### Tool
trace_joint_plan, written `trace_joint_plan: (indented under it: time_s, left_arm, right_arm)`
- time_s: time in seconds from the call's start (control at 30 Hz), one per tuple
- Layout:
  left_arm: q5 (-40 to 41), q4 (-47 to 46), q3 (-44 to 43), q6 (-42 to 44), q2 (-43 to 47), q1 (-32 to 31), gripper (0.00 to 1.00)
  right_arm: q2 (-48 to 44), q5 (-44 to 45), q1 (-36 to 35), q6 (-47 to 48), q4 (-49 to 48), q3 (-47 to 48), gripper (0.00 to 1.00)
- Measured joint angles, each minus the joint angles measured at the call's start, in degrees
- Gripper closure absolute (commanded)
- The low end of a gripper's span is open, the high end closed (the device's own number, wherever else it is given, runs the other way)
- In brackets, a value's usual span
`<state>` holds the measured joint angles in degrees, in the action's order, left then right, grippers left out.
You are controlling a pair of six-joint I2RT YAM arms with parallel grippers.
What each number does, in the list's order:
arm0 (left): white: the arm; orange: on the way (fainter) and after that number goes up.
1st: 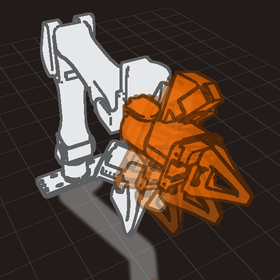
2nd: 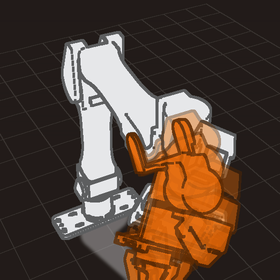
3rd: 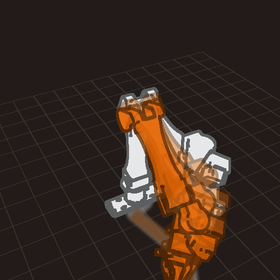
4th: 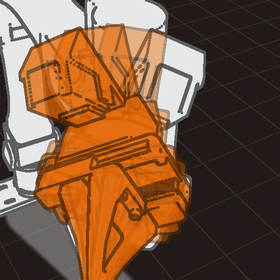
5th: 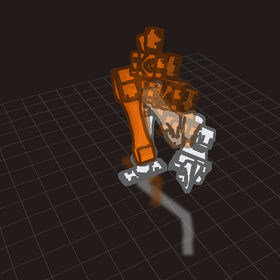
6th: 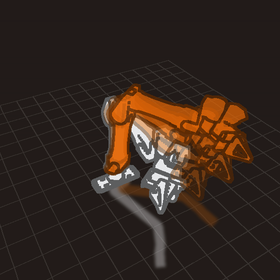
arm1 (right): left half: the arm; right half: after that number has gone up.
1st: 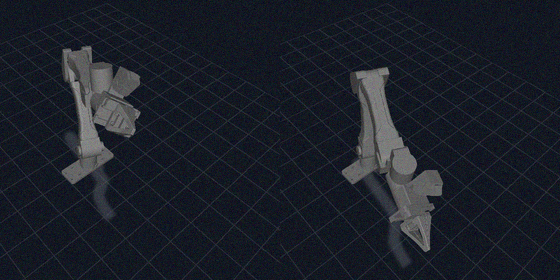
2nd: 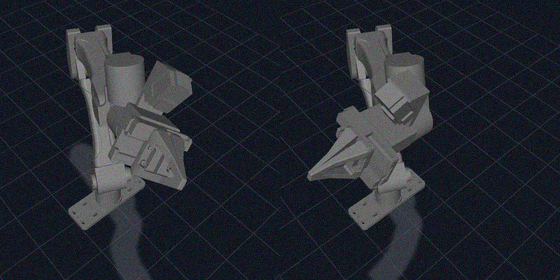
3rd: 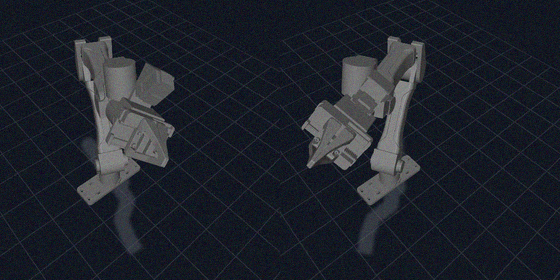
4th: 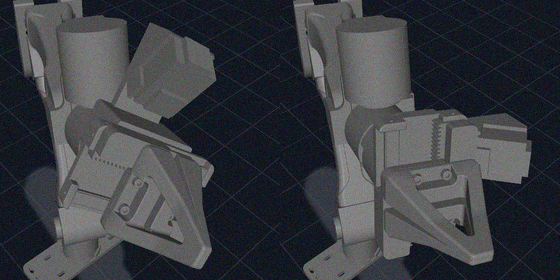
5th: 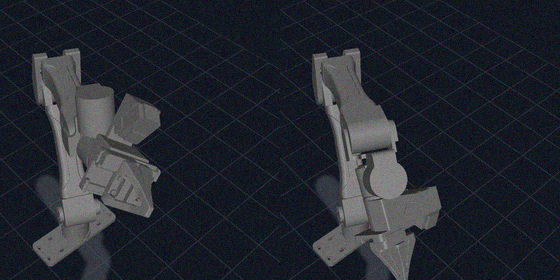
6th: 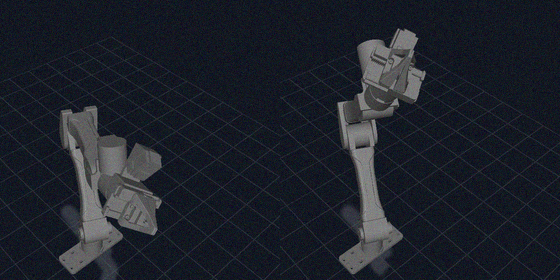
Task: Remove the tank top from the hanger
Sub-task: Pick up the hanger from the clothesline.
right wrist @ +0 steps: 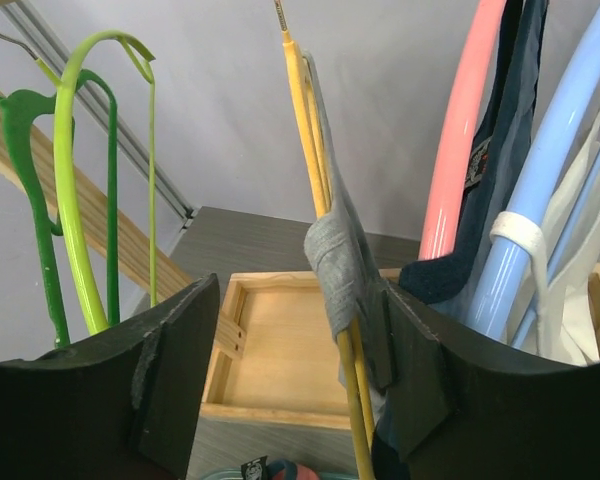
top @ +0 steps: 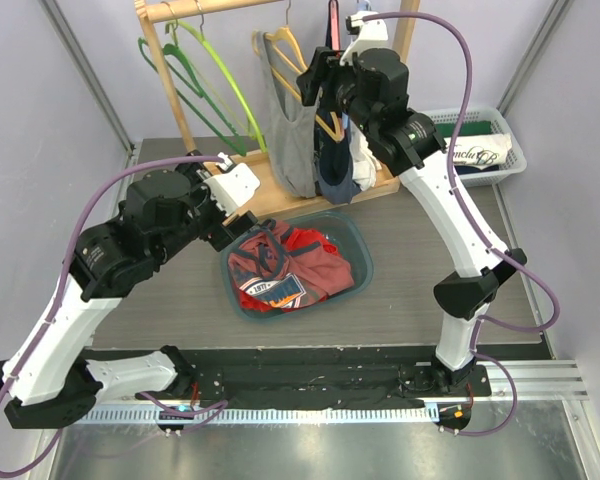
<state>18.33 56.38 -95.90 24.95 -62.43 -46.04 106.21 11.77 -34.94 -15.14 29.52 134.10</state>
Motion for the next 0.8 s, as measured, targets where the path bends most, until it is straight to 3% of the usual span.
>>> trace_joint_plan:
  time_s: [0.23, 0.6, 0.73, 0.8]
  left_arm:
    - [-0.02, 0.02, -0.42, 0.02, -0.09, 0.02, 0.0]
    - [-0.15, 0.02, -0.42, -0.02, -0.07, 0.24, 0.01]
    - [-0.52, 0.04, -0.46, -0.15, -0.09, 0.33, 0.0]
    - [-0.66, 0.07, -0.61, -0.26, -0.09, 0.37, 0.0]
  right_arm:
    - [0.04, 1.03, 0.22, 0.57, 0.9, 0.07, 0.35]
    - [-0.35, 7.32, -0.68, 3.02, 6.71, 0.09, 0.25]
    - [1.14, 9.68, -2.1, 3.34, 13.94, -0.42, 0.26]
    - [3.41, 10.97, -2.89, 3.63, 17.09, 1.14, 0.33]
